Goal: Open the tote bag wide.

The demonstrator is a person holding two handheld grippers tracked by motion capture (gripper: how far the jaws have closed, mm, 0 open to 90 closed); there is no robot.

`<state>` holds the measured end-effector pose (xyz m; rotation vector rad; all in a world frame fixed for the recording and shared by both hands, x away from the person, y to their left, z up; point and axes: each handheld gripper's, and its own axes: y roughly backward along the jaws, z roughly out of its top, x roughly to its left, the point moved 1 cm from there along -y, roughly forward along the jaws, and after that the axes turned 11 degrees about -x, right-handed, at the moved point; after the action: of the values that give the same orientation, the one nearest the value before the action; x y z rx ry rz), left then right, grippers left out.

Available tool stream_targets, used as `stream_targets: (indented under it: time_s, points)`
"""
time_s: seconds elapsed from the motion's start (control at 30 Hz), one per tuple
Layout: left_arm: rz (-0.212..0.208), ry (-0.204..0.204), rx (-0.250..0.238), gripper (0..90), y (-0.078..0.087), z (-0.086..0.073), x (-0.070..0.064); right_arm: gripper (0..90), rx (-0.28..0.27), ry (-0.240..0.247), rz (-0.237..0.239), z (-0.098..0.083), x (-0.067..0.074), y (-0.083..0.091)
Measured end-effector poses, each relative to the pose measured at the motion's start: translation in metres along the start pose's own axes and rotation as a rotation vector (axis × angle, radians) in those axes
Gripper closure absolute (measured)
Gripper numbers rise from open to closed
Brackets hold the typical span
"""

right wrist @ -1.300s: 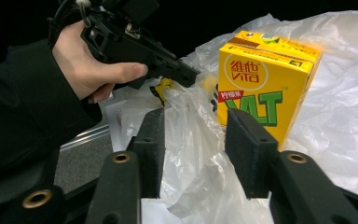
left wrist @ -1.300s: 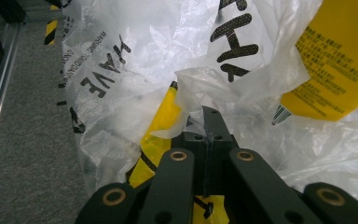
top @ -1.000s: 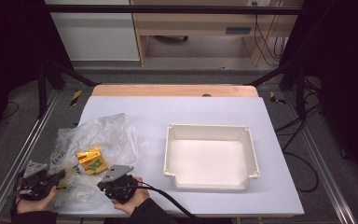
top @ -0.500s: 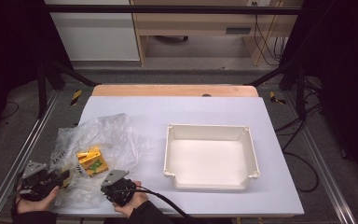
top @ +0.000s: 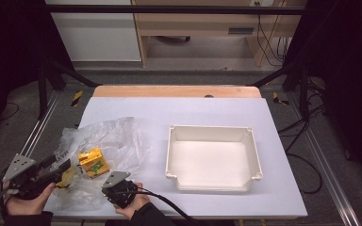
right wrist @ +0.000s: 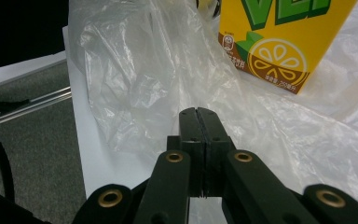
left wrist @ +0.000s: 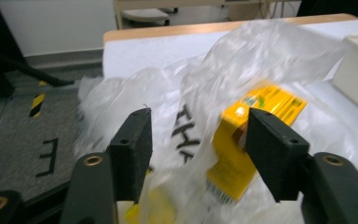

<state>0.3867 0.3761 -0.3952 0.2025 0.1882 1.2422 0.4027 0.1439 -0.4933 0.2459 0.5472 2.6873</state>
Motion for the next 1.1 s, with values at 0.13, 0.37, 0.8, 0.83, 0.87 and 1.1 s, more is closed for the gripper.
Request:
stream_targets:
  time_s: [0.13,0.37,0.8,0.83,0.87,1.1]
  points:
    - [-0.016,-0.009,0.024,51.5,-0.017,0.007,-0.001,89.7,0.0,0.005,0.002,0.0,0.0,0.0]
    - [-0.017,-0.015,0.081,60.7,-0.03,-0.003,0.006,89.7,-0.004,0.004,0.004,0.0,0.0,0.0]
    - [-0.052,-0.035,0.186,88.5,-0.04,-0.018,0.017,89.8,-0.006,0.005,0.006,0.001,-0.001,0.0]
    - [-0.052,-0.029,0.19,89.8,-0.042,-0.018,0.017,89.8,-0.009,0.003,0.004,0.002,-0.001,0.0]
    - [-0.03,-0.039,0.202,89.9,-0.044,-0.017,0.019,89.8,-0.012,0.003,0.003,0.002,-0.001,0.0]
    - [0.099,-0.019,0.219,90.0,-0.052,-0.022,0.041,89.8,-0.035,0.008,0.002,0.01,-0.002,0.001]
